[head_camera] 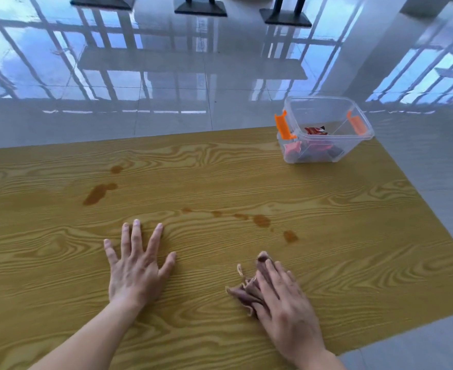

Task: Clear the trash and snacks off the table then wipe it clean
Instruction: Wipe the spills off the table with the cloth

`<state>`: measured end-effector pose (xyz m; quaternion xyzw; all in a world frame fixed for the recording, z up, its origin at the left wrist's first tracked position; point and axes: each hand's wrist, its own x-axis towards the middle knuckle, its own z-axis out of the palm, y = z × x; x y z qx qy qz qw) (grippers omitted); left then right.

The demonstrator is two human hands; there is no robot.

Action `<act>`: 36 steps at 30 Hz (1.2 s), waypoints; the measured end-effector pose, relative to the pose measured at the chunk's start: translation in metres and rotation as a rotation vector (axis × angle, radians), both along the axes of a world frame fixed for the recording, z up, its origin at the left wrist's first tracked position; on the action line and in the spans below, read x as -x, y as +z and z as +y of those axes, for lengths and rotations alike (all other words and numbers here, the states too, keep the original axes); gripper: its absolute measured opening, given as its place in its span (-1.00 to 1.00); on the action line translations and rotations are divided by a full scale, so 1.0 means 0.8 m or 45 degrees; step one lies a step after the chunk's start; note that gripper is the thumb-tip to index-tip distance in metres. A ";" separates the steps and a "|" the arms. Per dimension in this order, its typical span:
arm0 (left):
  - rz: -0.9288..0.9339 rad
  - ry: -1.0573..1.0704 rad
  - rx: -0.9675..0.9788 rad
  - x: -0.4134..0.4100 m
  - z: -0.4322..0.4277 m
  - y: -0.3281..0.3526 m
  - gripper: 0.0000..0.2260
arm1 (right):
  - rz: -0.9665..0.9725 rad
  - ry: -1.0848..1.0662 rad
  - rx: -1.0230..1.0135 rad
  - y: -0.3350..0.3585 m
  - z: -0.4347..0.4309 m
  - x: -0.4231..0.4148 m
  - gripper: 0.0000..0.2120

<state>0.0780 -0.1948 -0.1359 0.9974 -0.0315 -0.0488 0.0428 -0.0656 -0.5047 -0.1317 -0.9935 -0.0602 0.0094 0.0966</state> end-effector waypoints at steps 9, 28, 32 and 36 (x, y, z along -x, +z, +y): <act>-0.021 0.005 0.009 0.001 0.000 -0.002 -0.33 | 0.063 -0.643 0.063 0.022 -0.052 -0.083 -0.41; -0.028 0.019 0.017 0.003 -0.001 0.000 -0.33 | 0.053 -0.020 0.048 0.001 -0.050 -0.042 -0.42; -0.036 0.014 0.021 0.003 -0.001 0.001 -0.34 | 0.162 -0.700 0.009 0.027 -0.089 -0.172 -0.39; -0.034 0.014 0.021 0.004 0.000 0.001 -0.34 | 0.092 -0.398 0.057 0.017 -0.033 -0.154 -0.37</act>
